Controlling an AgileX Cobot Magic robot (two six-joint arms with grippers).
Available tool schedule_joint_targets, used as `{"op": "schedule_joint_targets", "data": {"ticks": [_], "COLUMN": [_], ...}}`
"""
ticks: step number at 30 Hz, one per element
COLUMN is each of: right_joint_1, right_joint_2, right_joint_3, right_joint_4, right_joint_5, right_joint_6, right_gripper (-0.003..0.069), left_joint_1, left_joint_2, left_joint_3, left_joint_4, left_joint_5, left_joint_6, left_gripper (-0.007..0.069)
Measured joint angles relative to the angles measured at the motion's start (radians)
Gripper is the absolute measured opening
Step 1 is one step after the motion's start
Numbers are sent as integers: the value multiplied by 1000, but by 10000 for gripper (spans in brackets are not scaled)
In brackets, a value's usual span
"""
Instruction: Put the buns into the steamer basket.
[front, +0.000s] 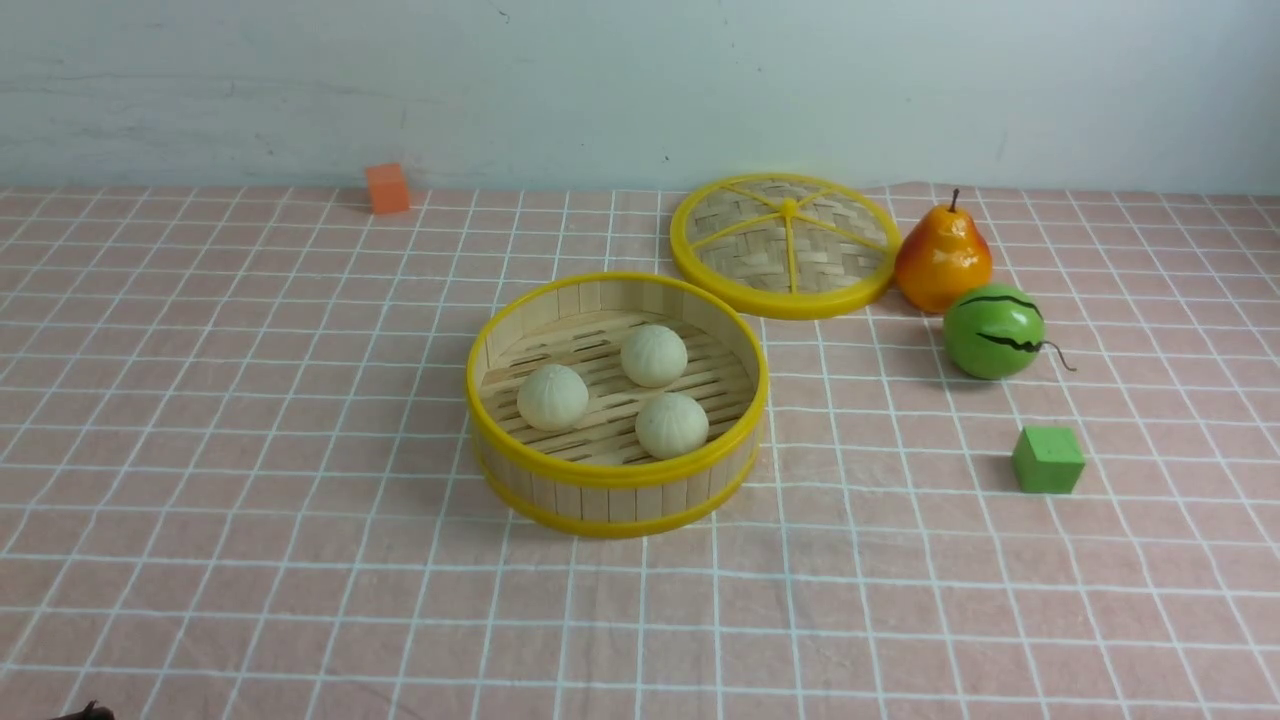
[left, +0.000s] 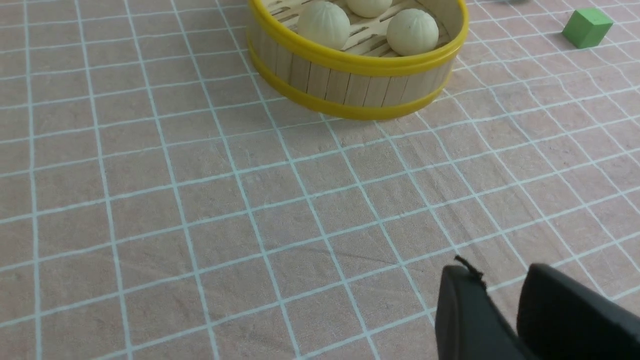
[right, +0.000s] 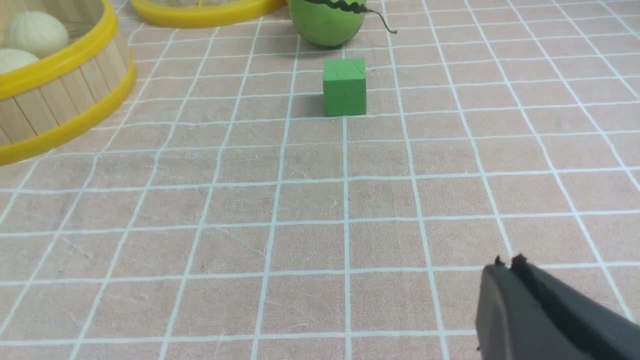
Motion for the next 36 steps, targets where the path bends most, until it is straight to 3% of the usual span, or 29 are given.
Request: {"op": "schedule_joint_targets", "data": {"ticks": [3, 8, 13, 23, 28, 36], "right_joint_1": [0, 0, 0, 0, 0, 0], "right_joint_2": [0, 0, 0, 0, 0, 0], "right_joint_3": [0, 0, 0, -1, -1, -1], "right_joint_4": [0, 0, 0, 0, 0, 0], "right_joint_5": [0, 1, 1, 2, 2, 2], "right_joint_6": [1, 1, 1, 1, 1, 1], "right_gripper": [-2, 1, 3, 14, 20, 29], "left_joint_1": [18, 111, 206, 425, 437, 437], "left_joint_2": [0, -22, -164, -291, -291, -291], "left_joint_3": [25, 121, 267, 391, 395, 396], "left_joint_4": [-23, -2, 59, 72, 73, 73], "left_joint_5": [-63, -371, -531, -346, -244, -232], "left_joint_6": [-80, -149, -154, -156, -156, -156], "left_gripper": [135, -14, -13, -13, -13, -13]}}
